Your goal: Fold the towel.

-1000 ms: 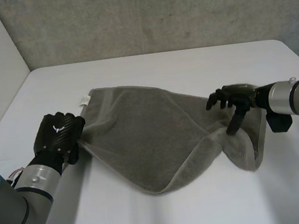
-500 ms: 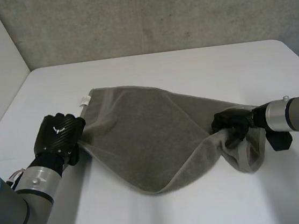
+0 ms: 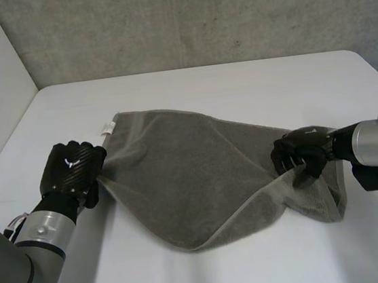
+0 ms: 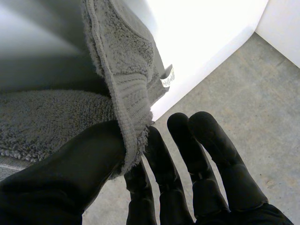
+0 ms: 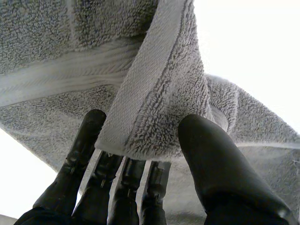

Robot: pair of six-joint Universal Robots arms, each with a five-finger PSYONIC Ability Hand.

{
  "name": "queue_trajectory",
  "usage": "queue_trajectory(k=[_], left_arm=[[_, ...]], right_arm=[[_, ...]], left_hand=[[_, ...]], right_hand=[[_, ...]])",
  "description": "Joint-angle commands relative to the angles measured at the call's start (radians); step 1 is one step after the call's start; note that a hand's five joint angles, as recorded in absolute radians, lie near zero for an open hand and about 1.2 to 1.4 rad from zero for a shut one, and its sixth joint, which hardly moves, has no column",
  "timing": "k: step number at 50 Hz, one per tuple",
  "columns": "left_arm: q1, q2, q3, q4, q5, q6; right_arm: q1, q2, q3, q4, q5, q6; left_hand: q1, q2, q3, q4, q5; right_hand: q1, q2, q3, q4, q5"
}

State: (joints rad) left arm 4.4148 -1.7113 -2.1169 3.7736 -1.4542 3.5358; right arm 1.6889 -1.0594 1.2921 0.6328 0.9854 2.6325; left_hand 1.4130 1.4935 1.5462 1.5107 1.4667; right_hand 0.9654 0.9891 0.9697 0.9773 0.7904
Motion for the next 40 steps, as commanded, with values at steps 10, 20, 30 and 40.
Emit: queue_trajectory(k=[10, 20, 30, 40], left_arm=[[0.000, -0.001, 0.000, 0.000, 0.000, 0.000], [0.003, 0.085, 0.023, -0.026, 0.000, 0.012], [0.060, 0.366, 0.184, -0.265, 0.002, 0.011], [0.061, 0.414, 0.456, -0.584, 0.055, 0.025]], right_arm=[[-0.003, -0.031, 0.056, -0.034, 0.001, -0.020], [-0.005, -0.190, 0.056, -0.059, -0.011, -0.051], [-0.121, -0.565, -0.056, -0.134, -0.019, 0.027], [-0.230, -0.706, -0.065, -0.131, -0.057, -0.047]], left_hand=[[-0.017, -0.097, -0.150, -0.114, -0.245], [-0.017, -0.097, -0.150, -0.114, -0.245], [-0.017, -0.097, -0.150, -0.114, -0.245], [-0.017, -0.097, -0.150, -0.114, -0.245]], right_hand=[[0.261, 0.237, 0.256, 0.249, 0.261], [0.431, 0.407, 0.427, 0.419, 0.431], [0.431, 0.407, 0.427, 0.419, 0.431], [0.431, 0.407, 0.427, 0.419, 0.431]])
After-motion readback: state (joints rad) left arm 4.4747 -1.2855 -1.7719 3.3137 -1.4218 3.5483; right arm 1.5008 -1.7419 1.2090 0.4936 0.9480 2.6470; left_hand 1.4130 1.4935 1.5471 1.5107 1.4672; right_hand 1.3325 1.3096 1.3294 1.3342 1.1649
